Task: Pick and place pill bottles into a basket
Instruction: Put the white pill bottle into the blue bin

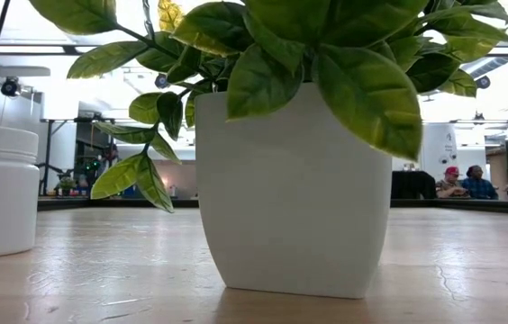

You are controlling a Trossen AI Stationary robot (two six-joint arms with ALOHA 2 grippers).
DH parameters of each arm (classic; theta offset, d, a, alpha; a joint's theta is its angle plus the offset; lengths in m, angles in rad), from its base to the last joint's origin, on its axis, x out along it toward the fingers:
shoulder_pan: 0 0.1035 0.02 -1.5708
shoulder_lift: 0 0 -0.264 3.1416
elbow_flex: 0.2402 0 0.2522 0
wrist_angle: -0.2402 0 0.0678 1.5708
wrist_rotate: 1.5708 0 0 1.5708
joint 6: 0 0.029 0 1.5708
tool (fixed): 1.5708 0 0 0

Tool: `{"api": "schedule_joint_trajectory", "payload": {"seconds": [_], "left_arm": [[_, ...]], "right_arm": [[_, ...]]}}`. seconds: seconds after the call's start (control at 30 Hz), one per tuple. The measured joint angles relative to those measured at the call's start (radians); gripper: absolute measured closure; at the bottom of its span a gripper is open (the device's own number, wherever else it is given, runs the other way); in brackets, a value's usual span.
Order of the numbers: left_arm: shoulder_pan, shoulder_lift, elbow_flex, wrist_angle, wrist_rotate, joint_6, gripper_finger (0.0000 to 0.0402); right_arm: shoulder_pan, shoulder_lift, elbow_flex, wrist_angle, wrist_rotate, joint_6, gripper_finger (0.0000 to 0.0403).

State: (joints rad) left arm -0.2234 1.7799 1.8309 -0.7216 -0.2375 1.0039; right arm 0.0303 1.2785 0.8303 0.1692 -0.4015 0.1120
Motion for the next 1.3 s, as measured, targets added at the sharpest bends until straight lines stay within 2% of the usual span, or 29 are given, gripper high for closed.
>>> {"api": "schedule_joint_trajectory", "payload": {"seconds": [0.33, 0.53, 1.3], "left_arm": [[0.001, 0.003, -0.001, -0.005, 0.002, 0.000, 0.0160], [0.002, 0.006, 0.000, -0.002, 0.045, 0.007, 0.0197], [0.029, 0.007, 0.042, -0.038, 0.127, 0.004, 0.0205]], "right_arm": [[0.000, 0.000, 0.000, 0.000, 0.000, 0.000, 0.0239], [0.000, 0.000, 0.000, -0.005, -0.002, -0.003, 0.0239], [0.000, 0.000, 0.001, 0.000, -0.004, -0.006, 0.0239]]}}
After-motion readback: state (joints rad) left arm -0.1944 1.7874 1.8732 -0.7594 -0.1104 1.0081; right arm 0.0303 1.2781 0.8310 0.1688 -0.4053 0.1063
